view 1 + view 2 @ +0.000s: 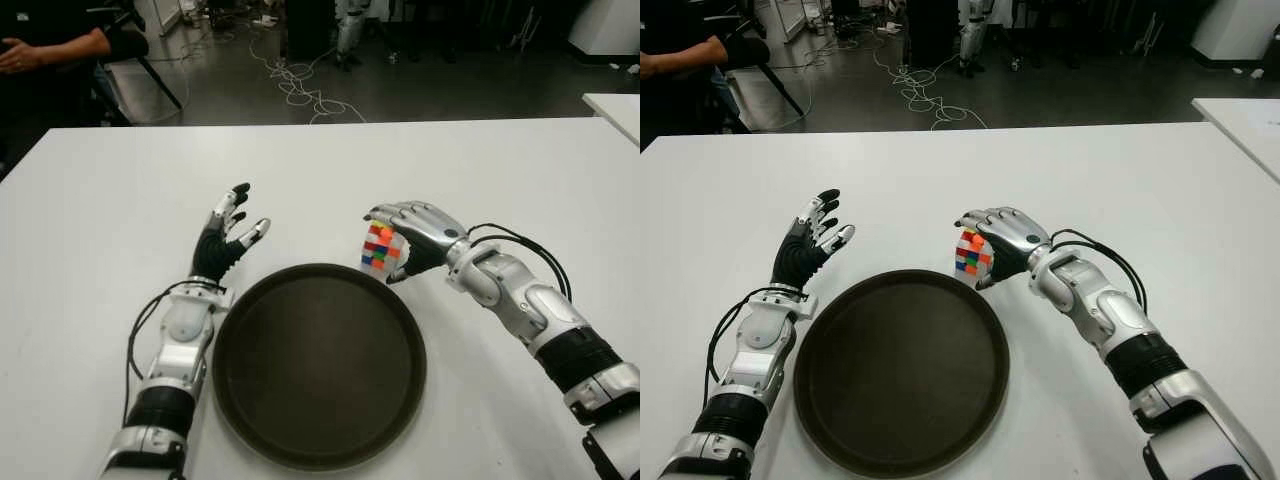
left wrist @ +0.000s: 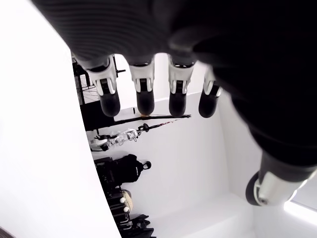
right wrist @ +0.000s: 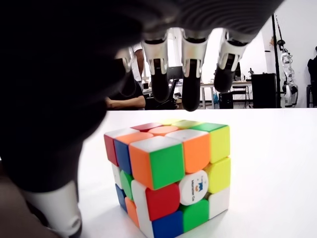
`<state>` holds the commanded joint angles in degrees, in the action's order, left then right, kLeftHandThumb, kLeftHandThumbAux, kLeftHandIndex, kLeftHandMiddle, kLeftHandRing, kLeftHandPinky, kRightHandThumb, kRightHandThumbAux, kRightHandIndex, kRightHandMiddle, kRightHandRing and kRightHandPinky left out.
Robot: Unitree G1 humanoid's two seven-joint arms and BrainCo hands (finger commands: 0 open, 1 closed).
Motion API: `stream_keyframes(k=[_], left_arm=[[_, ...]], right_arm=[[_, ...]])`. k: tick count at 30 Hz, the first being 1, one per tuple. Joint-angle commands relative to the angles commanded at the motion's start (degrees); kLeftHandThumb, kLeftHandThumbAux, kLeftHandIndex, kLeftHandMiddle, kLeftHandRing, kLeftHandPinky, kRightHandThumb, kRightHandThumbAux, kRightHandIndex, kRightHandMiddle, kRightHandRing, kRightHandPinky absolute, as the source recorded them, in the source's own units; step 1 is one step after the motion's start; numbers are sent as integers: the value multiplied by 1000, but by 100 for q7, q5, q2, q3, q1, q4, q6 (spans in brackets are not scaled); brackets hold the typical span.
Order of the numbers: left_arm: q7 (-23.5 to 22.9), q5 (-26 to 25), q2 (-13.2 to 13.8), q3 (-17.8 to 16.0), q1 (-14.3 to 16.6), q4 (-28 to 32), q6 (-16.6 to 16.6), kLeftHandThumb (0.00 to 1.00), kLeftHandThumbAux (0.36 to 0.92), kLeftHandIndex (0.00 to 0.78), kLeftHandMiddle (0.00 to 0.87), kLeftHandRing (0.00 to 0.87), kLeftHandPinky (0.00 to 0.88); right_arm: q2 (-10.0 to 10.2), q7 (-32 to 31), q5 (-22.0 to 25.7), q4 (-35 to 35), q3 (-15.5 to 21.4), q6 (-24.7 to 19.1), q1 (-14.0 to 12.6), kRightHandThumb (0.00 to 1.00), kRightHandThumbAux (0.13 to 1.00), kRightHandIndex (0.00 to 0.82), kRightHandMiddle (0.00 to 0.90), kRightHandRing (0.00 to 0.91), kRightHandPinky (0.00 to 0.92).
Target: Pick up the Rubik's Cube and put it in the plate
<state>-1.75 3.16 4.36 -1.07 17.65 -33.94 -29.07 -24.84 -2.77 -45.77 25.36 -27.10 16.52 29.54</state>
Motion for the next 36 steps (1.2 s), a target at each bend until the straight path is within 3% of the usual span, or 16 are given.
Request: stream_keyframes(k=[5, 13, 36], left_arm=[[-4, 12, 14, 13, 5, -4, 22, 0, 584, 59, 99, 38, 0], [-73, -34, 20, 16, 4, 3, 18, 0, 598, 54, 91, 31, 0], [-63, -23, 26, 16, 35, -60, -40, 0, 608, 60, 97, 37, 1]], right_arm=[[4, -41, 0, 13, -7, -6, 5, 0, 779, 145, 159, 161, 142], [55, 21, -13, 198, -32, 28, 56, 0, 763, 152, 166, 171, 155], [307, 615, 217, 1314, 47, 320, 379, 0, 794, 183, 198, 217, 231]])
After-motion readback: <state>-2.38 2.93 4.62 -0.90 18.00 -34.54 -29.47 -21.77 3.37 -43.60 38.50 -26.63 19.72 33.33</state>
